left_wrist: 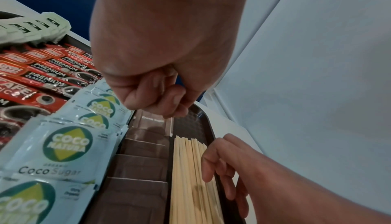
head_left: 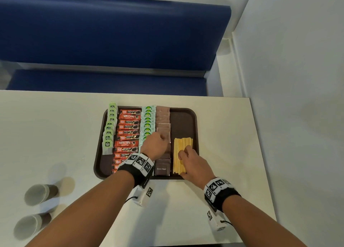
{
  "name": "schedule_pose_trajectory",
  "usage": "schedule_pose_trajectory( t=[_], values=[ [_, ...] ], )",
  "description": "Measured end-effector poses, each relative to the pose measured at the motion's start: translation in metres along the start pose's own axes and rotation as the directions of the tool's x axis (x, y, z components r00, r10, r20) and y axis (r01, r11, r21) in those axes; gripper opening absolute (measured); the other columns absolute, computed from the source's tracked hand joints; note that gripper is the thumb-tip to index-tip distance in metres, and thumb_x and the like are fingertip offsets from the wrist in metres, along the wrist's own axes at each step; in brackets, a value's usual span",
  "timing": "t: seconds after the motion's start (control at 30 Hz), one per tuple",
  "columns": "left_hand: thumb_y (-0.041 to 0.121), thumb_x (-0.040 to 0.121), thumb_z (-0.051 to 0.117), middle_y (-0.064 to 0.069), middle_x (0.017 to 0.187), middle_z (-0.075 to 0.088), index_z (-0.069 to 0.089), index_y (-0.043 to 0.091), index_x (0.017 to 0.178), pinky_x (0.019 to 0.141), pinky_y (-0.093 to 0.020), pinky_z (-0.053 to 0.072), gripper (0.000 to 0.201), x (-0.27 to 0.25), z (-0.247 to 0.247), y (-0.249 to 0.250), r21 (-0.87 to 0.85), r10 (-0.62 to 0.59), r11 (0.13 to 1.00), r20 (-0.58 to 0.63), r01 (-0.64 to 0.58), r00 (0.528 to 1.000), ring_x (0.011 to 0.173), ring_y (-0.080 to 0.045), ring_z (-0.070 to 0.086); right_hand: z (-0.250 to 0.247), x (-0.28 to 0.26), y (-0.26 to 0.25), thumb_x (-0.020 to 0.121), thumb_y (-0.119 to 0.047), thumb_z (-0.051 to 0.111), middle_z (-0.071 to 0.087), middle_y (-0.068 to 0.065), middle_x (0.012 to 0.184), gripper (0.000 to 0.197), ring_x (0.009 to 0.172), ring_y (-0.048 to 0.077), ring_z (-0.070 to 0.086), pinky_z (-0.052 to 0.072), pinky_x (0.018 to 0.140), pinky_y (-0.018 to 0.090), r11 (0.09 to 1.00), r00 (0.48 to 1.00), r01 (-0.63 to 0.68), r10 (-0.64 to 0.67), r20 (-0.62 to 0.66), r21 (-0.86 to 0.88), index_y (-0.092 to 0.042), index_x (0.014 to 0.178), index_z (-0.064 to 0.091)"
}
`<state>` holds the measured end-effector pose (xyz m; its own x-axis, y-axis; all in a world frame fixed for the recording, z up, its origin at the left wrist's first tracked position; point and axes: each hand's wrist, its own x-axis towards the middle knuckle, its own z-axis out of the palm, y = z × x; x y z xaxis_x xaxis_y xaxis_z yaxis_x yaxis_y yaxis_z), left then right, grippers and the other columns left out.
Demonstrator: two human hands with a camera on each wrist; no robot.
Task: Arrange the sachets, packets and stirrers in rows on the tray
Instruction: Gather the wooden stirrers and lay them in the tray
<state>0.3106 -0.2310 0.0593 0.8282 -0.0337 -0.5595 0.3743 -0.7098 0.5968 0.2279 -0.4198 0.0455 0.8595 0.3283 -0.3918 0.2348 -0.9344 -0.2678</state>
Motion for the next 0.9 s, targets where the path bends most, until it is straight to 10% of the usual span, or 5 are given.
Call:
schedule_pose_trajectory(
  t=[0.23, 0.37, 0.53, 0.9],
  values=[
    [0.026, 0.106, 0.057, -0.005, 0.09, 0.075, 0.072, 0.018, 0.098, 0.076, -0.037, 0.061, 0.019, -0.016, -0.002, -0.006, -0.004, -0.004, 1.0, 0.021, 0.004, 1.0, 0.084, -0.023, 0.074, -0.006, 0.008, 0.007, 0.091, -0.042, 0.074, 0.041, -0.009, 0.118, 0.039, 0.088, 0.008, 0.053, 0.049, 0.07, 0.021, 0.969, 0.992, -0.084, 0.103, -0.073, 0.233, -0.027, 0.115, 0.048],
    [0.022, 0.107, 0.057, -0.003, 0.092, 0.077, 0.077, 0.017, 0.1, 0.079, -0.035, 0.064, 0.022, -0.032, 0.007, -0.012, 0.026, 0.015, 1.0, 0.126, -0.018, 0.992, 0.085, -0.021, 0.076, -0.024, 0.035, 0.028, 0.102, -0.015, 0.058, 0.053, -0.004, 0.134, 0.031, 0.112, 0.008, 0.059, 0.05, 0.096, 0.021, 0.906, 0.947, -0.147, 0.245, -0.209, 0.396, -0.022, 0.133, 0.056],
    [0.021, 0.107, 0.058, 0.0, 0.095, 0.078, 0.078, 0.017, 0.105, 0.078, -0.029, 0.061, 0.02, -0.048, 0.015, -0.021, -0.028, -0.009, 1.0, 0.152, 0.014, 0.988, 0.085, -0.015, 0.074, -0.039, 0.071, 0.046, 0.1, 0.002, 0.057, 0.045, 0.002, 0.158, 0.061, 0.145, 0.02, 0.044, 0.04, 0.12, 0.033, 0.972, 0.989, -0.124, 0.138, -0.055, 0.199, -0.019, 0.155, 0.046],
    [0.02, 0.108, 0.061, 0.002, 0.098, 0.074, 0.073, 0.022, 0.108, 0.074, -0.026, 0.059, 0.012, -0.062, 0.001, -0.042, -0.145, -0.013, 0.989, 0.147, 0.035, 0.989, 0.092, -0.017, 0.074, -0.03, 0.078, 0.041, 0.096, 0.006, 0.062, 0.046, 0.011, 0.151, 0.062, 0.136, 0.025, 0.048, 0.043, 0.114, 0.032, 0.999, 0.999, 0.003, -0.002, 0.038, -0.033, -0.009, 0.153, 0.047]
  ],
)
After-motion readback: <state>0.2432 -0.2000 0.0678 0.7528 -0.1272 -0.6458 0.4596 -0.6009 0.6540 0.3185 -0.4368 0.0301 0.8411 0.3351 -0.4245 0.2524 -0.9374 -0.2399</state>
